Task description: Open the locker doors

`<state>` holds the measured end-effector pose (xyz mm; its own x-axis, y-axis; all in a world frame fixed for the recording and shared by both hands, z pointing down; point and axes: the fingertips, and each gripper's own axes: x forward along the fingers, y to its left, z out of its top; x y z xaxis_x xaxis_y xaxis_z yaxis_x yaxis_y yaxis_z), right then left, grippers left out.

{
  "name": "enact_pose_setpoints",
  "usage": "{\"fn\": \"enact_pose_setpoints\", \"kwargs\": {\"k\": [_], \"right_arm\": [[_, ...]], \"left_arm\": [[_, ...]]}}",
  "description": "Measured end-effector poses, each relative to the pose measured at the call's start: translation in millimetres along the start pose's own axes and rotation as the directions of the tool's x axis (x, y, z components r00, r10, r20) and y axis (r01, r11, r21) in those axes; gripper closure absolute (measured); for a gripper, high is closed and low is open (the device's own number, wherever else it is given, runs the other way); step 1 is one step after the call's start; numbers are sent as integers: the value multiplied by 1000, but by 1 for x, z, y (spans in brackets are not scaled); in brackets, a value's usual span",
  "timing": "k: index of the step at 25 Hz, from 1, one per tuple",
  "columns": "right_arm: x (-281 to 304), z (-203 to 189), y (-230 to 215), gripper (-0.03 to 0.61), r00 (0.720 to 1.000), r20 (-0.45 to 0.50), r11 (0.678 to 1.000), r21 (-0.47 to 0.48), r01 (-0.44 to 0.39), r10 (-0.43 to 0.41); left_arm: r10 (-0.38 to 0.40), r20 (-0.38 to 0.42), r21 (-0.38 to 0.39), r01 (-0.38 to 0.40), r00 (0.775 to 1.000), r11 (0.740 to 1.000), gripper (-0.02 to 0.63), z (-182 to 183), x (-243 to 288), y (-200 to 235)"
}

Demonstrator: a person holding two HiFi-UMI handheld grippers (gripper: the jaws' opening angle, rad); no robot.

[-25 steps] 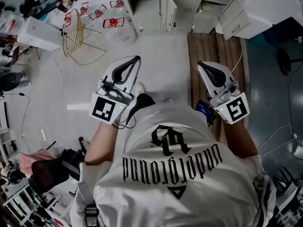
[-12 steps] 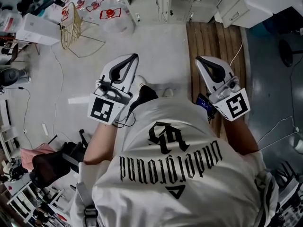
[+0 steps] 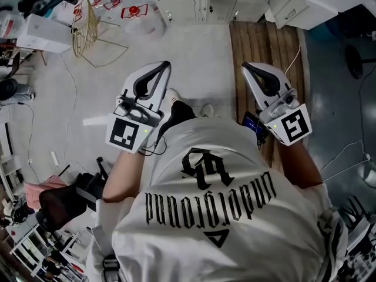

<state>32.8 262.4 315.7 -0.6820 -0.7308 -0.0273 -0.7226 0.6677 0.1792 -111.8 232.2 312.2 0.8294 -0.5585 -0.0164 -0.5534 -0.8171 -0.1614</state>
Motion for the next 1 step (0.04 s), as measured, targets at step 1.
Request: {"fn": "enact_pose_setpoints", "kwargs": {"k": [1], "right_arm": [[1, -1, -1, 575, 1000, -3, 1000, 3, -2, 2]], "left_arm": [[-2, 1, 1, 2, 1000, 1000, 607, -1, 1, 0]]}}
